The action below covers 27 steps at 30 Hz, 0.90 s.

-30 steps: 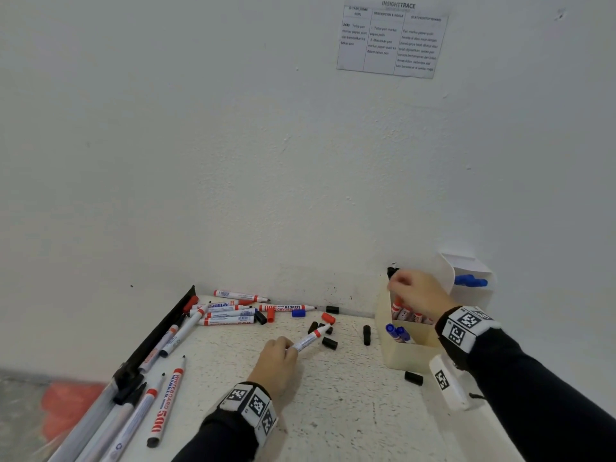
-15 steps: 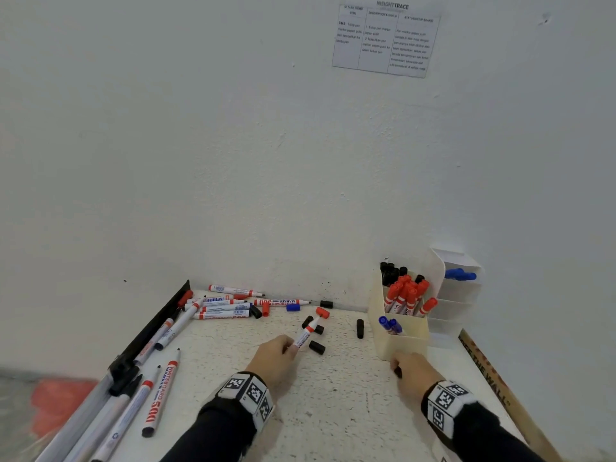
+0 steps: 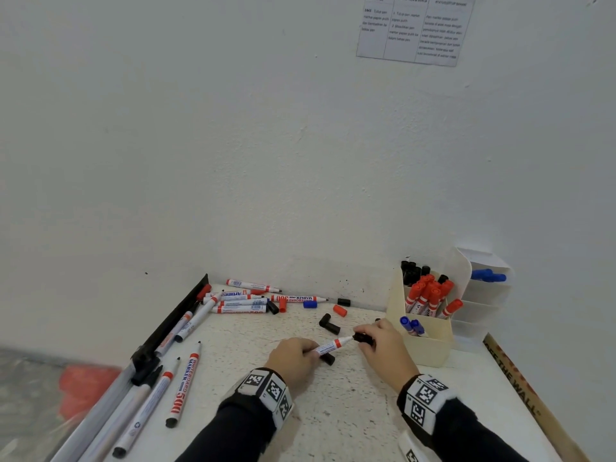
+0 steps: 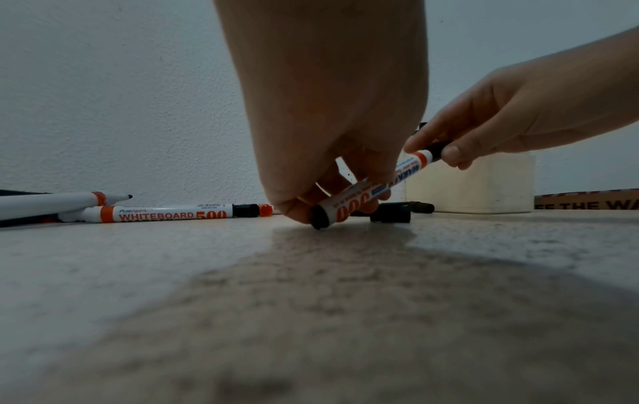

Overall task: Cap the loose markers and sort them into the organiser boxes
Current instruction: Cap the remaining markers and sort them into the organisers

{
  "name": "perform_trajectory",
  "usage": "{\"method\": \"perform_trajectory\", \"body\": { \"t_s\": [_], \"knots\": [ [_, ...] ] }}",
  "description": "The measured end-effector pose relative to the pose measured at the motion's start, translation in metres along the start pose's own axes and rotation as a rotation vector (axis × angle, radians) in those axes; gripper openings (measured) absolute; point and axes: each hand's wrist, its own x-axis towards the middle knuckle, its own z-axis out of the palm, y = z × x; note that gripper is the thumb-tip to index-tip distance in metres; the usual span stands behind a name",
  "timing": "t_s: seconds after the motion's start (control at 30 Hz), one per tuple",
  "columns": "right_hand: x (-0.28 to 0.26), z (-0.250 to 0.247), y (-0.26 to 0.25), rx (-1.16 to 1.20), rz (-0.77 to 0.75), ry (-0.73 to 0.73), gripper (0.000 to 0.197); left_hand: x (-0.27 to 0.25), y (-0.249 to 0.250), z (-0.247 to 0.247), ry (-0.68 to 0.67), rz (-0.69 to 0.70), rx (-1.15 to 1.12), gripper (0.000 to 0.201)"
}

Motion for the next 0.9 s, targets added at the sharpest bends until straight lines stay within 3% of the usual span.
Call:
{"method": "perform_trajectory", "body": {
  "t_s": [0.13, 0.27, 0.4, 0.57, 0.67, 0.8, 0.9],
  "knots": [
    [-0.001, 0.005, 0.001, 0.025, -0.060, -0.053, 0.035, 0.000, -0.003, 0.000, -0.049, -0.004, 0.030, 0.030],
    [0.000, 0.005, -0.004, 0.197, 0.063, -0.010, 0.009, 0.000, 0.002, -0.002, -0.035, 0.002, 0.029, 0.030],
    [0.003, 0.006, -0.014, 0.163, 0.146, -0.064, 0.043, -0.005, 0.007, -0.004, -0.040, 0.067, -0.158, 0.020],
    [0.004, 0.008, -0.021, 0.152, 0.199, -0.085, 0.048, -0.007, 0.006, -0.007, -0.065, 0.177, -0.083, 0.024],
    [0.005, 0.008, -0.022, 0.189, 0.156, -0.083, 0.045, -0.007, 0.009, -0.008, -0.152, 0.164, -0.121, 0.026],
    [0.004, 0.005, -0.023, 0.296, 0.039, -0.085, 0.035, -0.012, 0.012, -0.010, -0.266, 0.044, -0.390, 0.038],
    [0.007, -0.001, -0.025, 0.306, -0.020, -0.100, 0.024, -0.012, 0.015, -0.010, -0.237, 0.056, -0.477, 0.037]
  ]
}}
